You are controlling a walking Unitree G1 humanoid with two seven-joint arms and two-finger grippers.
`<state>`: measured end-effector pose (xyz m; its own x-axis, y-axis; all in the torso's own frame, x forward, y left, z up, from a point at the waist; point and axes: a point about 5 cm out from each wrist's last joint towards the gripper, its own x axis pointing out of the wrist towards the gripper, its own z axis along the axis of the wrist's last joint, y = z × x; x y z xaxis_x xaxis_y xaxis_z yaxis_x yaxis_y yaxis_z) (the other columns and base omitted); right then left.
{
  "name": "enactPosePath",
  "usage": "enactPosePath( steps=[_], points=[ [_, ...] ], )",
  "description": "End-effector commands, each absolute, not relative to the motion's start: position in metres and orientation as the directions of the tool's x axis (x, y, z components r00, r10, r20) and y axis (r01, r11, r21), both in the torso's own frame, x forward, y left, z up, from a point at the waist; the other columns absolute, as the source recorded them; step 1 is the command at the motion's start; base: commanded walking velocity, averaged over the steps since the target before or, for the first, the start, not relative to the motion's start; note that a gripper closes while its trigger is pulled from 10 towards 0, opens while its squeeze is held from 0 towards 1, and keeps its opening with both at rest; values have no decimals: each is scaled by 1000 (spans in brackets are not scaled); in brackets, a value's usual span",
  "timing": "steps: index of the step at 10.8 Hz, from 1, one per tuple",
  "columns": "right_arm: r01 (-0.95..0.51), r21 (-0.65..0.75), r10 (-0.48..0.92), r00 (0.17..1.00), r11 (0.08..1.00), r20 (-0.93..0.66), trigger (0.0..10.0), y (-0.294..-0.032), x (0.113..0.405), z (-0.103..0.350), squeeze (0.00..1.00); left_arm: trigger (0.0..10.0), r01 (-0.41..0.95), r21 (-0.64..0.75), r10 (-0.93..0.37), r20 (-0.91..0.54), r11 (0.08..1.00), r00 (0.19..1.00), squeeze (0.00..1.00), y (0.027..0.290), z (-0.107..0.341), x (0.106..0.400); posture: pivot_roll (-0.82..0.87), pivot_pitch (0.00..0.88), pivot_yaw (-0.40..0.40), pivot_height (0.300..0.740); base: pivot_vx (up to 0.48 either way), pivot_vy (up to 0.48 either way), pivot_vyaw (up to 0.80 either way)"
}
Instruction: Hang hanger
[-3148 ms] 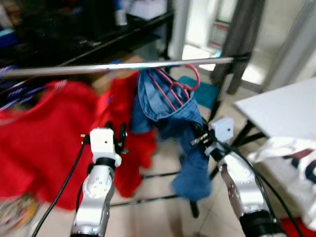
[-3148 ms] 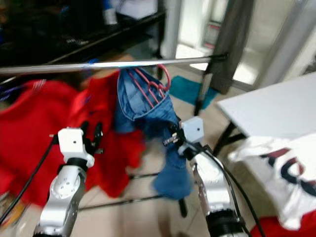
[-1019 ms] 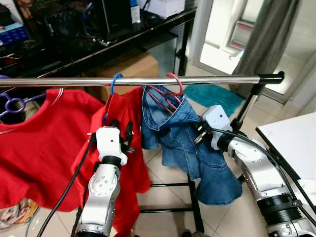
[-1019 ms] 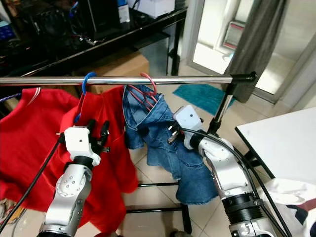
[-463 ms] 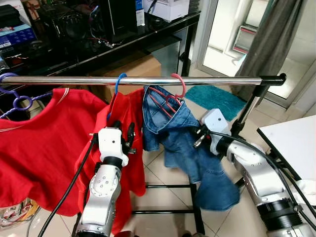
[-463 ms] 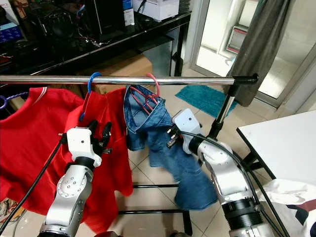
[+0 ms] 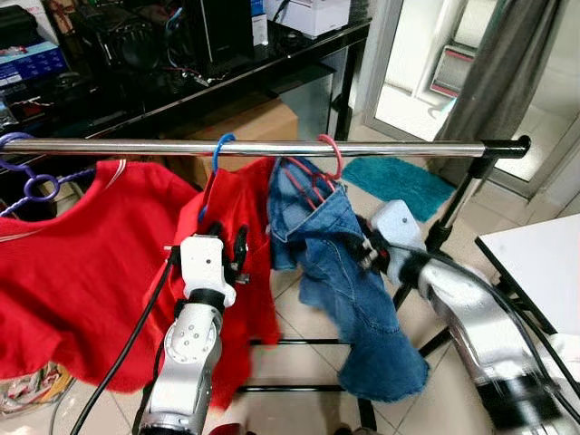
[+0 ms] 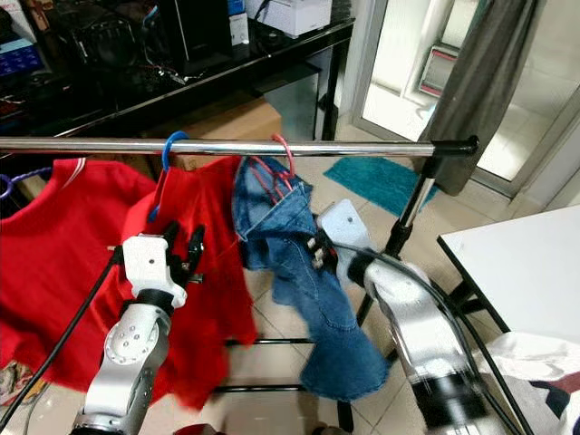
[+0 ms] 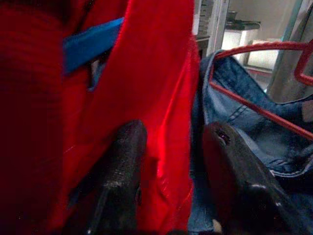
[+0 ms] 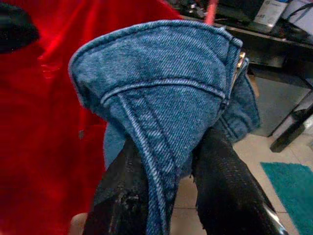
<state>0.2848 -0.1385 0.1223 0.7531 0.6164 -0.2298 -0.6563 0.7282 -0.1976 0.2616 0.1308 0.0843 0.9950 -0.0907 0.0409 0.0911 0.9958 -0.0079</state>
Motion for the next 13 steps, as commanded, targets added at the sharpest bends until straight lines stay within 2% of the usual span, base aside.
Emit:
enactPosePath(
  steps=[1, 9, 13],
  points=[
    [-665, -194, 626, 745, 721, -230, 10000, -142, 281, 126, 0, 10000, 98, -1, -97, 43, 995, 994, 0, 130, 86, 260, 68, 18, 28, 740, 0, 0, 0],
    [-757, -127, 704, 645, 640, -298, 10000, -160, 235, 120, 0, 10000, 106, 0, -106, 27, 994, 994, 0, 129, 81, 259, 49, 24, 34, 740, 0, 0, 0],
    [-766, -84, 709, 626, 637, -326, 10000, -167, 225, 111, 0, 10000, 108, -5, -108, 14, 994, 994, 0, 130, 79, 259, 48, 23, 37, 740, 0, 0, 0]
  ],
)
